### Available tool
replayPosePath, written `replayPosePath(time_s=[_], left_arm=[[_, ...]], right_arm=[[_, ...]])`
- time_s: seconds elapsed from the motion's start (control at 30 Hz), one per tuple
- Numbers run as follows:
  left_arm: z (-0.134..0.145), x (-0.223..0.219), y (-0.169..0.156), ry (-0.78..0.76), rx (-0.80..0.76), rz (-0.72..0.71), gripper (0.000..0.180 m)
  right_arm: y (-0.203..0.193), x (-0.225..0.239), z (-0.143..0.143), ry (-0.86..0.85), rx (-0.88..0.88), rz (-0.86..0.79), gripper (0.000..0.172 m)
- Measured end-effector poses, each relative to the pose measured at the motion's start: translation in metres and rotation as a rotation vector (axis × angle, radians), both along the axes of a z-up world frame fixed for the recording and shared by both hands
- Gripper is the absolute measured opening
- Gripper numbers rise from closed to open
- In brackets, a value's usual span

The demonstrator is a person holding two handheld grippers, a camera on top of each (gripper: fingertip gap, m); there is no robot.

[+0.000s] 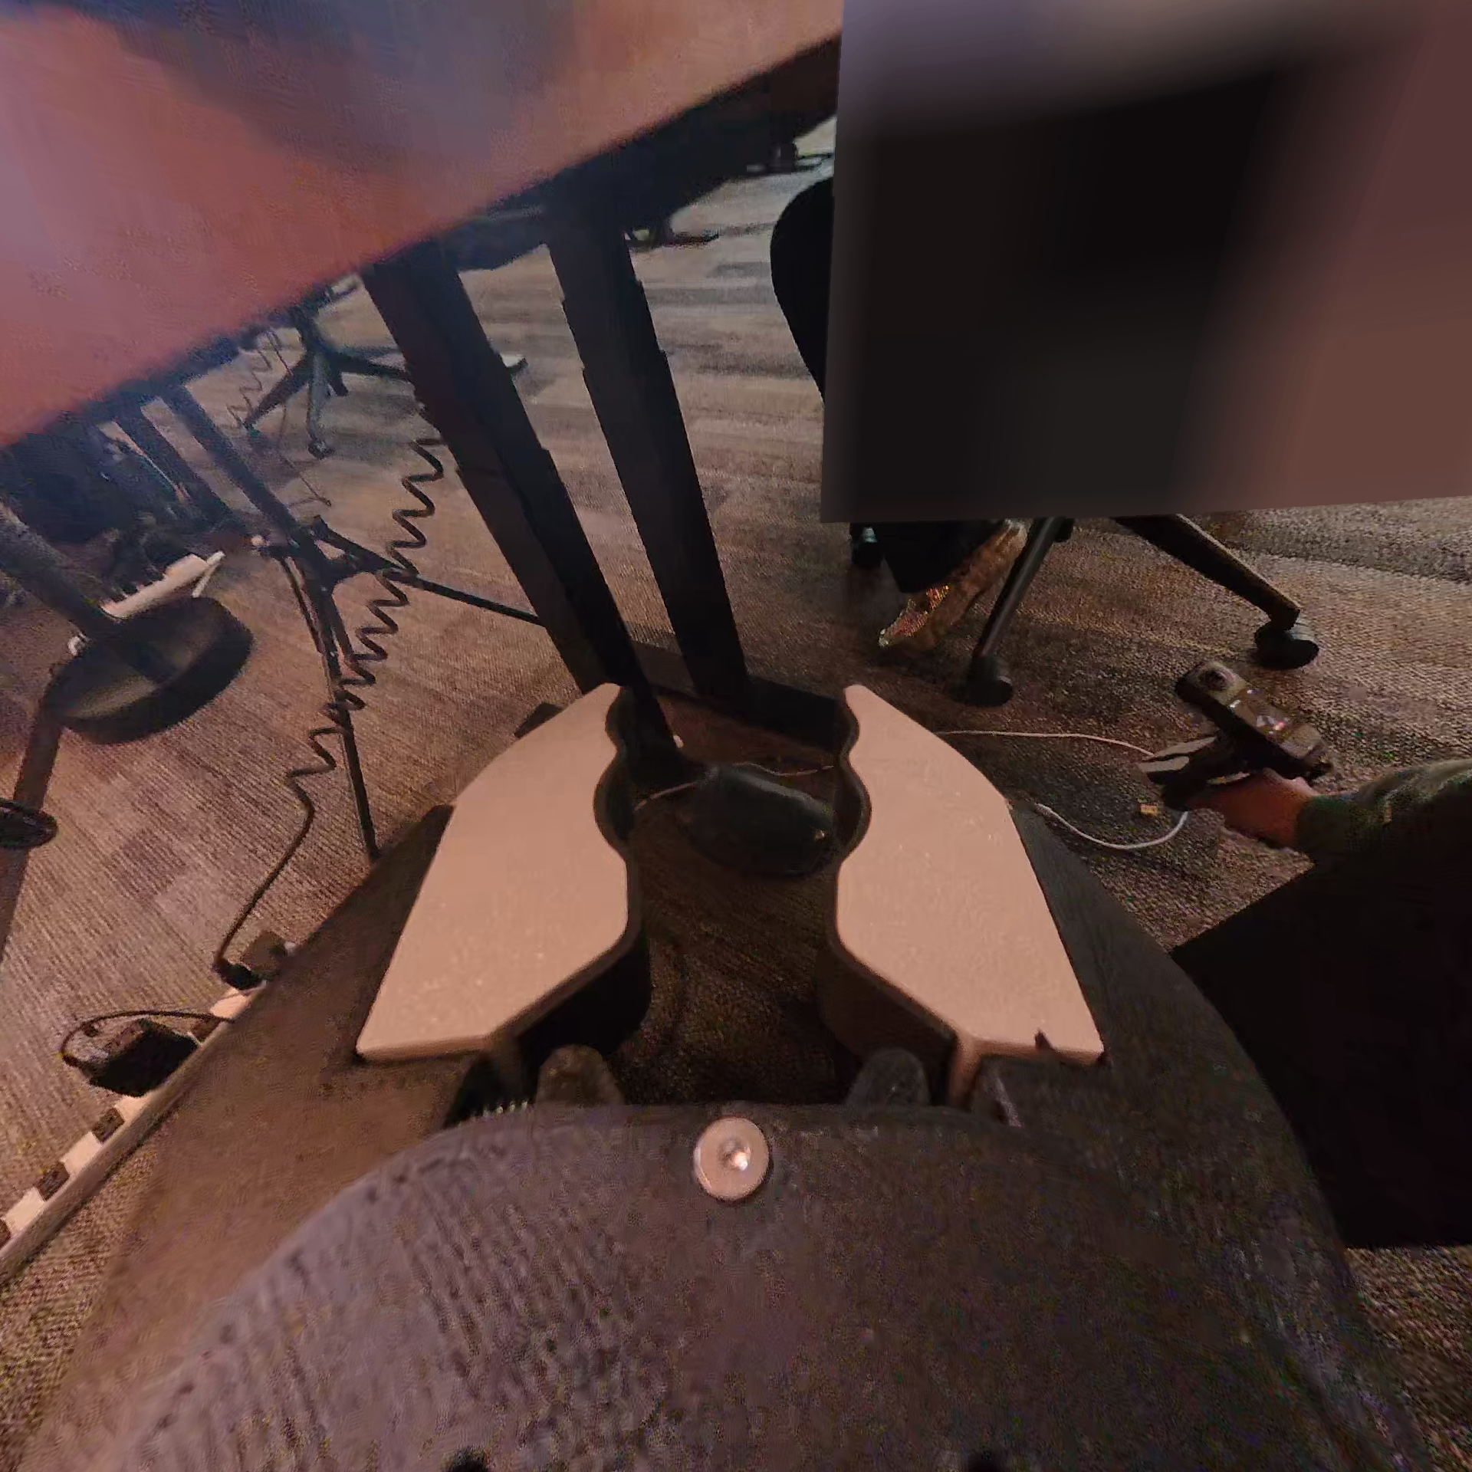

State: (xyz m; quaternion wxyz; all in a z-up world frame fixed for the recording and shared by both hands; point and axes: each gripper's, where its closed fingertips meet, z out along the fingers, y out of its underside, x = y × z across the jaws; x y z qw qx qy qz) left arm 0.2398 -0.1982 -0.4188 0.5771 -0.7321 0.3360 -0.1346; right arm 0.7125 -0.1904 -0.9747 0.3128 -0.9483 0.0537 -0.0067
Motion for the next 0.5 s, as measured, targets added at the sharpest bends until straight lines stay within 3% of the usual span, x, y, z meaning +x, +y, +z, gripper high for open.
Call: replayPosePath(time_s=[0.07, 0.13, 0.23, 0.5], left_arm=[[0.01, -0.009, -0.001, -0.018, 0.023, 0.009, 0.048], [0.019, -0.017, -0.002, -0.045, 0.048, 0.017, 0.048], [0.023, -0.03, -0.005, -0.05, 0.081, 0.033, 0.047], [-0.023, -0.058, 0.007, -0.009, -0.032, 0.073, 0.047]], right_arm=[[0.009, 0.0, 0.018, 0.007, 0.002, 0.0, 0.009], [0.008, 0.009, 0.015, 0.003, -0.06, -0.012, 0.025], [-0.003, 0.021, 0.001, -0.012, -0.125, -0.038, 0.029], [-0.026, 0.012, -0.067, -0.038, -0.313, 0.103, 0.032]])
